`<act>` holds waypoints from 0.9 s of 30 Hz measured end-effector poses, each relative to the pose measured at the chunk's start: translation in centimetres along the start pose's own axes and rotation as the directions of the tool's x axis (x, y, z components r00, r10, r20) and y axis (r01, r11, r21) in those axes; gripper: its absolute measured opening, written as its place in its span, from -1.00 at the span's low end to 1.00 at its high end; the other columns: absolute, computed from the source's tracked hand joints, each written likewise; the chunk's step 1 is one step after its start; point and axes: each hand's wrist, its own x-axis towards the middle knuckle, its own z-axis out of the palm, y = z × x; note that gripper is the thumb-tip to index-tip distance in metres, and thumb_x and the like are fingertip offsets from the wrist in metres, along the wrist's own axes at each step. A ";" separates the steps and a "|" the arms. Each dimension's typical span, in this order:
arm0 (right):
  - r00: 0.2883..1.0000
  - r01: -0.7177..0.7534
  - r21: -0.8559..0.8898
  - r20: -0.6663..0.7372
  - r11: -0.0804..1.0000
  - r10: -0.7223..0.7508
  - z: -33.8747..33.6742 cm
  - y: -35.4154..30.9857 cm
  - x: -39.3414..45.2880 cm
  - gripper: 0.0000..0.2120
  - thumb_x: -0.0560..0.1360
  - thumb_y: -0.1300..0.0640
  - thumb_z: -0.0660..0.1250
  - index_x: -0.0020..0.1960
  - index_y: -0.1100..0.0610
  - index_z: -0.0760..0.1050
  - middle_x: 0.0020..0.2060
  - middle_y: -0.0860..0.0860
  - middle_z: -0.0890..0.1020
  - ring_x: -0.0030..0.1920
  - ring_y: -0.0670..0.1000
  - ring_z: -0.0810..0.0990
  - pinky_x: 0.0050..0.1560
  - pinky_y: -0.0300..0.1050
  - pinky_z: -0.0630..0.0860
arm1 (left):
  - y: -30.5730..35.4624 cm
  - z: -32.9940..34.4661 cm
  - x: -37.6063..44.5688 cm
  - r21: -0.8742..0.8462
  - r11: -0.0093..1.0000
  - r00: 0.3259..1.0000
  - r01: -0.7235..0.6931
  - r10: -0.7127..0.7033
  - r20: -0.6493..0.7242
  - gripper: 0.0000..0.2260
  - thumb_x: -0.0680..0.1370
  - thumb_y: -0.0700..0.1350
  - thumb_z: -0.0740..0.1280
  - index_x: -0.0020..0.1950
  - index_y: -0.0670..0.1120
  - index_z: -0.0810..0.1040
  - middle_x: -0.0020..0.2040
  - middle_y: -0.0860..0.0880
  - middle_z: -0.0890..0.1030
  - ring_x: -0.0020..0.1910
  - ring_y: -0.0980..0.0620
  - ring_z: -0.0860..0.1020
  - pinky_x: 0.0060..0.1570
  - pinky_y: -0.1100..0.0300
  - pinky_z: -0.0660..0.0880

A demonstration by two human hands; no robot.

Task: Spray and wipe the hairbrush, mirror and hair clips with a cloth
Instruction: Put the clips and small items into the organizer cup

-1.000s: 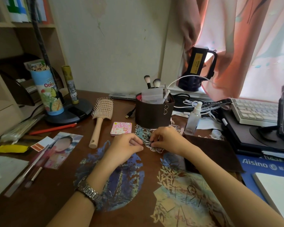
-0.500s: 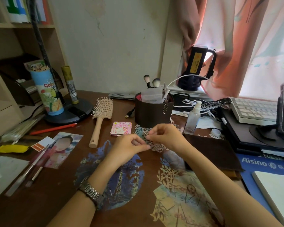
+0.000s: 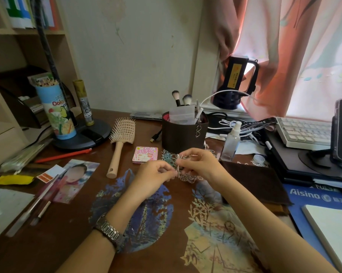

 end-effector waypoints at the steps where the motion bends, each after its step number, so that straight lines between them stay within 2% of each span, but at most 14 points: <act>1: 1.000 0.005 -0.003 0.001 1.000 -0.005 -0.2 -0.1 0.0 -0.84 0.42 0.17 0.46 -0.02 0.15 0.56 -0.34 0.01 0.67 -0.39 -0.08 0.60 -0.38 -0.31 0.49 | 0.0 0.0 0.0 0.013 1.000 1.000 -0.004 0.004 0.005 -0.91 0.49 -0.08 0.42 -0.10 -0.07 0.68 -0.19 0.00 0.69 -0.20 0.12 0.61 -0.17 0.33 0.48; 6: 0.999 0.031 -0.159 0.024 0.987 -0.027 -1.4 -0.8 0.2 -0.87 0.43 0.11 0.45 -0.07 0.13 0.59 -0.29 -0.02 0.68 -0.37 -0.12 0.60 -0.41 -0.35 0.44 | 0.1 -0.1 -0.1 0.046 0.998 0.999 -0.032 0.031 0.011 -0.92 0.49 -0.08 0.41 -0.10 -0.06 0.67 -0.20 0.02 0.68 -0.25 0.17 0.59 -0.27 0.47 0.43; 11: 0.996 0.076 -0.341 0.064 0.937 -0.058 -2.2 -1.3 0.7 -0.88 0.41 0.03 0.48 -0.14 0.07 0.62 -0.32 -0.06 0.63 -0.36 -0.19 0.52 -0.36 -0.35 0.42 | 0.4 0.1 -0.2 0.059 0.997 0.998 -0.052 0.051 0.023 -0.94 0.51 -0.11 0.40 -0.09 -0.06 0.66 -0.22 0.04 0.65 -0.25 0.17 0.56 -0.28 0.49 0.43; 14: 0.993 0.105 -0.387 0.097 0.916 -0.073 -2.5 -1.4 1.1 -0.90 0.40 0.04 0.48 -0.20 0.05 0.62 -0.28 -0.07 0.66 -0.28 -0.20 0.57 -0.20 -0.31 0.45 | 0.4 0.1 -0.3 0.073 0.995 0.998 -0.061 0.059 0.032 -0.92 0.50 -0.11 0.40 -0.07 -0.09 0.66 -0.18 0.01 0.66 -0.22 0.16 0.55 -0.26 0.46 0.41; 17: 0.989 0.121 -0.437 0.133 0.891 -0.069 -2.7 -1.4 1.2 -0.90 0.42 0.06 0.47 -0.18 0.08 0.62 -0.30 -0.10 0.64 -0.29 -0.22 0.55 -0.18 -0.31 0.43 | 0.5 0.2 -0.4 0.090 0.994 0.997 -0.067 0.065 0.030 -0.92 0.50 -0.11 0.40 -0.07 -0.07 0.66 -0.16 0.00 0.66 -0.21 0.15 0.55 -0.23 0.39 0.40; 21: 0.982 0.164 -0.494 0.168 0.854 -0.092 -3.0 -1.5 1.3 -0.89 0.44 0.07 0.44 -0.09 0.11 0.62 -0.22 -0.06 0.66 -0.19 -0.16 0.59 -0.09 -0.28 0.49 | 0.6 0.3 -0.5 0.096 0.992 0.996 -0.088 0.087 0.008 -0.93 0.50 -0.10 0.40 -0.07 -0.07 0.65 -0.23 0.06 0.59 -0.28 0.21 0.49 -0.30 0.48 0.39; 27: 0.962 0.272 -0.545 0.168 0.793 -0.215 -4.1 -2.8 1.5 -0.96 0.46 0.10 0.43 -0.12 0.06 0.59 -0.25 -0.14 0.63 -0.25 -0.28 0.56 -0.17 -0.40 0.46 | 0.6 0.1 -0.3 0.047 0.997 0.998 -0.062 0.063 -0.027 -0.90 0.46 -0.09 0.46 -0.08 -0.08 0.66 -0.22 0.06 0.60 -0.29 0.21 0.52 -0.32 0.50 0.41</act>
